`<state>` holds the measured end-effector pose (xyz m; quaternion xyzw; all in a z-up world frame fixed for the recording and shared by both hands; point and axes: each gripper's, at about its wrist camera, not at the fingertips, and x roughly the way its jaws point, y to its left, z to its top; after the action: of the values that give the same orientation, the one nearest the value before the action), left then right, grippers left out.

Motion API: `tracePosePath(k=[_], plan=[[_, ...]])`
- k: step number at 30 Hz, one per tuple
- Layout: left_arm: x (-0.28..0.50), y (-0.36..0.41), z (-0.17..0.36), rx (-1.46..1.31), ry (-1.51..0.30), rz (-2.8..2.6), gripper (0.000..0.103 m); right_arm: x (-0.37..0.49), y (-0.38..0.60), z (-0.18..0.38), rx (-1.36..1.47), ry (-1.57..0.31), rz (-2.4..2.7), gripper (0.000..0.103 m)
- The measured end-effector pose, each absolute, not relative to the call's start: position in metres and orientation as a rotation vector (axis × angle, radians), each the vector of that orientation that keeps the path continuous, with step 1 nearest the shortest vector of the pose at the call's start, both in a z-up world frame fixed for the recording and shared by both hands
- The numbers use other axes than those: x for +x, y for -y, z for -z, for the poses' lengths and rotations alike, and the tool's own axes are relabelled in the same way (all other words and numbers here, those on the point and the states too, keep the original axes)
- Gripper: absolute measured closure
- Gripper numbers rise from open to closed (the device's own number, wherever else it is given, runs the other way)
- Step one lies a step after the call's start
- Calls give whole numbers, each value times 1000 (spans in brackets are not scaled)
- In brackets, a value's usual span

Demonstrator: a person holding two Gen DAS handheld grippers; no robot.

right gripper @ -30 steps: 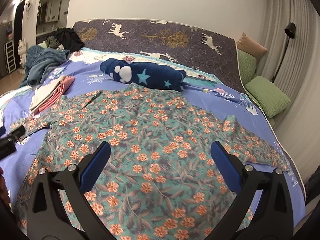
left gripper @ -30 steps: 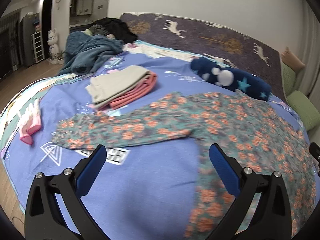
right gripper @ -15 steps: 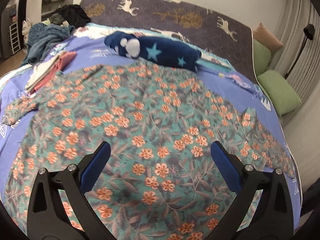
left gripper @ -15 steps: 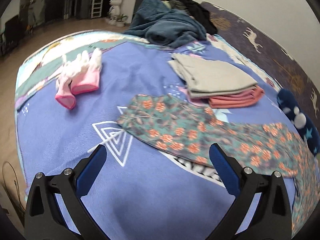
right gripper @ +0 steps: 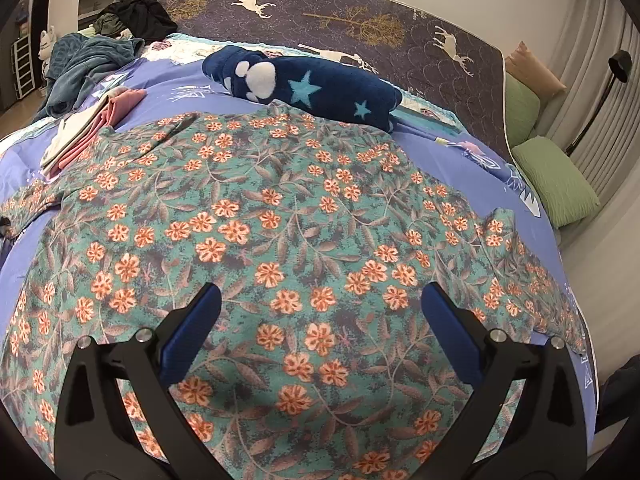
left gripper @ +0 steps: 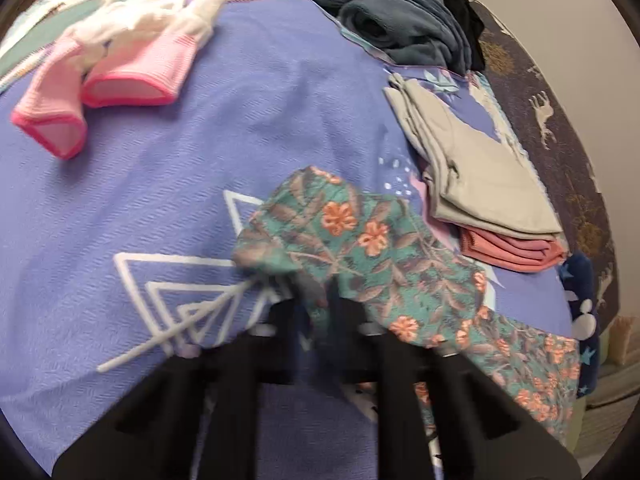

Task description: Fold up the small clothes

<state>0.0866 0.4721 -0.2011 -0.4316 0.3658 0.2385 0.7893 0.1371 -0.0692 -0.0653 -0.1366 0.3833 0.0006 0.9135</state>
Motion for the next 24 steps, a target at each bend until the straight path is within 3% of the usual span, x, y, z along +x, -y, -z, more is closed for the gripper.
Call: tracePosePath(k=[5, 11, 16, 20, 22, 24], plan=[[93, -452, 160, -813, -721, -484, 98, 135, 71, 61, -280, -775, -9, 2], [122, -385, 68, -683, -593, -276, 99, 133, 80, 54, -241, -761, -13, 2], [158, -255, -6, -460, -533, 26, 99, 126, 103, 45, -170, -745, -8, 2], [175, -129, -19, -271, -565, 286, 97, 120, 131, 43, -113, -744, 28, 2], [179, -70, -5, -159, -611, 364, 87, 119, 152, 44, -62, -757, 49, 2], [179, -32, 14, -54, -645, 362, 44, 118, 170, 47, 0, -778, 49, 2]])
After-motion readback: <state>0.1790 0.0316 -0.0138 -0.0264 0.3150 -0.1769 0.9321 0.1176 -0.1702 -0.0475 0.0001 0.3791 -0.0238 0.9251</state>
